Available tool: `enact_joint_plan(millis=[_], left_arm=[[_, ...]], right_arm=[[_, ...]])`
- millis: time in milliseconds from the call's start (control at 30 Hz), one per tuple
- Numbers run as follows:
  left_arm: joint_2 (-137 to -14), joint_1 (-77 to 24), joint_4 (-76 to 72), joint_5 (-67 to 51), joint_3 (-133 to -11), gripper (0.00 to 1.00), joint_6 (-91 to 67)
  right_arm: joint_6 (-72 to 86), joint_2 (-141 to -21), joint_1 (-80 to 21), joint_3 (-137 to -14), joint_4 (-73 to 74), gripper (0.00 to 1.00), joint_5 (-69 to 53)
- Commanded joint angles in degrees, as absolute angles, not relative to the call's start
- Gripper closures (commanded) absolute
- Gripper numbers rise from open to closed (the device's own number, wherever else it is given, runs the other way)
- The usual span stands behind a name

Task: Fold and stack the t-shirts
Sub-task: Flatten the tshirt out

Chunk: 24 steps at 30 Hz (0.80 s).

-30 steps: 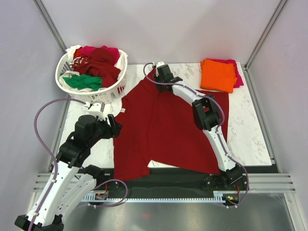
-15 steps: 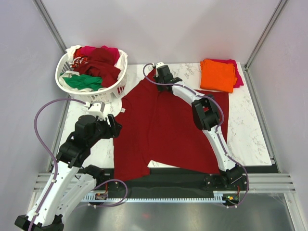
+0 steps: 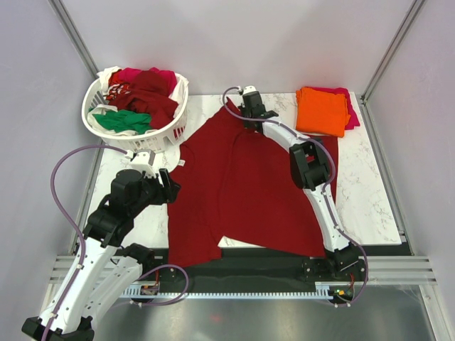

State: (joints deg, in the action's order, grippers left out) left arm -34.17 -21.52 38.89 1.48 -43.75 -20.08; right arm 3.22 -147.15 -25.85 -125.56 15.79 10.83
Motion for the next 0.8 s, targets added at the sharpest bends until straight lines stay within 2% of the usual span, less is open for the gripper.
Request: enact_joint_plan(millis=[0, 167, 233, 267, 300, 333, 400, 433, 633, 767], left_arm=[[-34.4, -21.6, 37.5, 2.8, -43.9, 0.3, -20.0], [-34.7, -21.6, 37.5, 2.8, -43.9, 0.3, -20.0], [-34.8, -21.6, 37.5, 3.0, -43.9, 0.3, -20.0], [-34.8, -21.6, 37.5, 3.0, -43.9, 0.3, -20.0], [-34.8, -21.6, 37.5, 3.0, -43.9, 0.3, -20.0], [-35.0, -21.6, 37.5, 3.1, -43.9, 0.3, -20.1], [-35.1, -21.6, 37.5, 3.1, -43.9, 0.3, -20.1], [-35.1, -21.6, 37.6, 3.1, -43.9, 0.3, -20.1], [-35.2, -21.6, 37.6, 3.3, -43.9, 0.3, -20.2], [-37.1, -21.6, 37.6, 3.3, -43.8, 0.3, -20.5]], right_arm=[[4.2, -144.9, -23.2, -128.1, 12.1, 1.0, 14.3], [4.6, -147.0, -21.4, -130.3, 10.2, 1.0, 15.5], [5.2, -148.4, -20.7, -131.0, 9.6, 0.96, 15.7], [5.4, -148.9, -20.4, -131.8, 9.5, 0.91, 15.8], [5.6, -149.3, -20.1, -132.2, 9.5, 0.68, 15.9], [6.1, -149.8, -20.0, -132.4, 9.2, 0.59, 16.1], [6.5, -150.4, -19.4, -132.7, 8.8, 0.28, 17.0], [6.5, -150.5, -19.1, -133.3, 8.5, 0.02, 17.3], [6.9, -143.5, -18.8, -130.4, 8.4, 0.02, 17.3], [11.9, -132.9, -18.9, -117.7, 8.3, 0.02, 15.7]])
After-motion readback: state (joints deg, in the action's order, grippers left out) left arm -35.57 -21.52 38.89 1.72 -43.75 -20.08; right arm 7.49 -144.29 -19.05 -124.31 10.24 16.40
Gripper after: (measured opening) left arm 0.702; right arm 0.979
